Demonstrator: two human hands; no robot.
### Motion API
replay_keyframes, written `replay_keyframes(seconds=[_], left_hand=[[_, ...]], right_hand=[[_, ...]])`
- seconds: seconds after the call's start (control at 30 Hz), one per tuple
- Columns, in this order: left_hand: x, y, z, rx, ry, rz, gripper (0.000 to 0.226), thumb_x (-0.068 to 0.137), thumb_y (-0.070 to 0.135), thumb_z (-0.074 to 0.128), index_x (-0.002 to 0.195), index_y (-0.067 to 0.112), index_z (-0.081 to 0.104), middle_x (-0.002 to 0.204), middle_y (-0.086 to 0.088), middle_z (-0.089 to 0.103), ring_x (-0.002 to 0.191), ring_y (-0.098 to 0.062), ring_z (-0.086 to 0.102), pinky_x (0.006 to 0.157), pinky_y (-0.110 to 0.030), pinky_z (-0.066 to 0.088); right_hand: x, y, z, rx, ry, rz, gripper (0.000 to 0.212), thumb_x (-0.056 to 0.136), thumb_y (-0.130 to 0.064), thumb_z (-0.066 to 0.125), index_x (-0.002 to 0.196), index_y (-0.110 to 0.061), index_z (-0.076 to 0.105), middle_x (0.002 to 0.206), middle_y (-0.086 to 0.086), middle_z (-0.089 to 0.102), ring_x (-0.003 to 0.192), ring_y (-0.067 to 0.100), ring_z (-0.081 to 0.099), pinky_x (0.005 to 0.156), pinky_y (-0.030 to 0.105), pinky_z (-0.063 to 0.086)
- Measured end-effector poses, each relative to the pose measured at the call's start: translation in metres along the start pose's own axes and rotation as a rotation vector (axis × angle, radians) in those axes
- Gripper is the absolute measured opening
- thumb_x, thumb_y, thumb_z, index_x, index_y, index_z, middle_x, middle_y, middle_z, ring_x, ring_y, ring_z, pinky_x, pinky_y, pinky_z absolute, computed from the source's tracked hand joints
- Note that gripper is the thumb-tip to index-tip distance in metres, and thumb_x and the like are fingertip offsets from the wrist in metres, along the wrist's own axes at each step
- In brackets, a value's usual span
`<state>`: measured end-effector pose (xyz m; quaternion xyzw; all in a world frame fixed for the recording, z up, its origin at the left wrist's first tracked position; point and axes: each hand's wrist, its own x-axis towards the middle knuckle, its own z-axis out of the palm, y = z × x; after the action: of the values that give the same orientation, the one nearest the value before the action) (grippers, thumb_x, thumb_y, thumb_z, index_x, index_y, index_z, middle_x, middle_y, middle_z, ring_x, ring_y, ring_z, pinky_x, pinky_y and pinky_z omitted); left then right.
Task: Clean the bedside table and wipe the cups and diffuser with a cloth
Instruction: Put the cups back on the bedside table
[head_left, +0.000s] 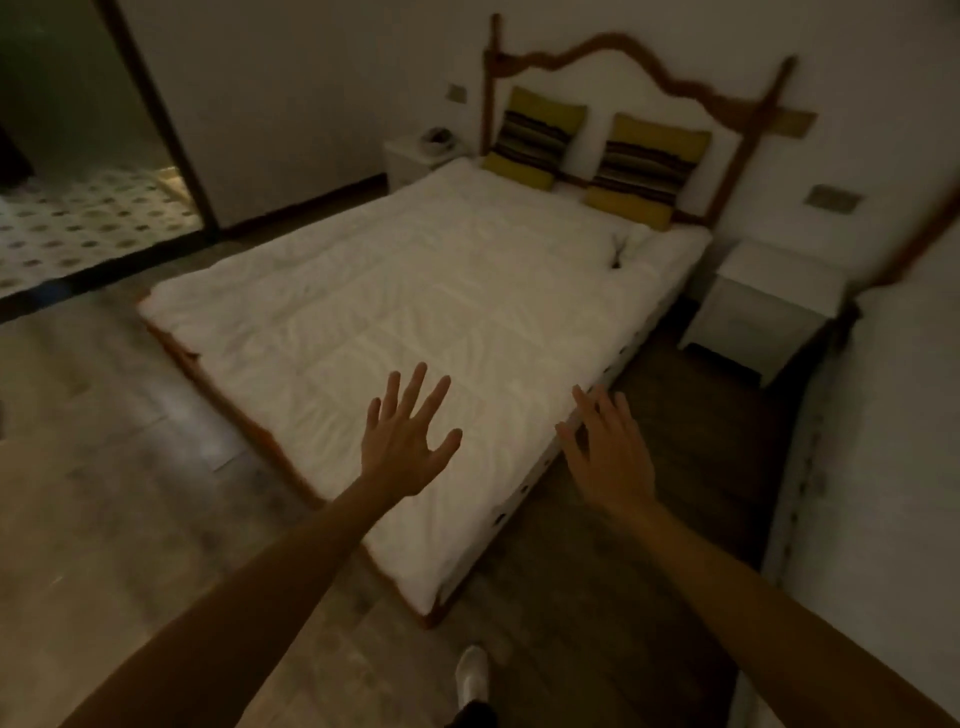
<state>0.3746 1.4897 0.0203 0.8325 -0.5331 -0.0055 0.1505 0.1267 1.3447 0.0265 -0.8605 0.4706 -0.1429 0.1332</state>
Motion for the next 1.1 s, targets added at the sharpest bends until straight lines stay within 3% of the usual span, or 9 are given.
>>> replay_keyframes(seconds=[0.13,0.47,0.7,1.1], left_hand=[[0.111,0.062,0.040,-0.095,-0.063,0.055,0.075,0.090,0.075,0.023,0.155,0.047,-0.003,0.167,0.008,-0.009,0.154,-0.029,-0.005,0.121,-0.057,0.016],[0.354,0.218,0.130,-0.075,-0.130,0.307,0.074,0.092,0.073,0.026,0.155,0.047,-0.003,0.167,0.007,-0.006,0.154,-0.030,-0.002,0.118,-0.057,0.018],[0.549,0.349,0.210,-0.020,-0.174,0.303,0.076,0.093,0.070,0.031,0.156,0.042,0.000,0.168,0.004,-0.004,0.154,-0.031,-0.001,0.120,-0.057,0.020],[0.795,0.480,0.281,-0.036,-0.190,0.243,0.077,0.092,0.070,0.030,0.157,0.041,0.000,0.168,0.003,-0.003,0.154,-0.031,-0.001,0.119,-0.055,0.018]], right_hand=[[0.072,0.077,-0.023,-0.034,-0.011,0.131,0.068,0.098,-0.069,0.017,0.158,-0.038,0.009,0.168,-0.003,0.003,0.154,0.021,0.000,0.123,0.041,0.010],[0.222,0.263,-0.069,-0.001,0.049,0.385,0.069,0.098,-0.068,0.021,0.158,-0.038,0.007,0.168,-0.005,0.000,0.154,0.019,-0.002,0.124,0.044,0.012],[0.393,0.422,-0.095,0.045,0.060,0.422,0.068,0.099,-0.066,0.023,0.158,-0.037,0.008,0.168,-0.004,0.001,0.154,0.021,-0.002,0.123,0.047,0.015],[0.644,0.582,-0.133,0.057,-0.021,0.340,0.068,0.100,-0.063,0.025,0.159,-0.032,0.008,0.167,0.000,0.006,0.154,0.020,0.002,0.121,0.038,0.006]])
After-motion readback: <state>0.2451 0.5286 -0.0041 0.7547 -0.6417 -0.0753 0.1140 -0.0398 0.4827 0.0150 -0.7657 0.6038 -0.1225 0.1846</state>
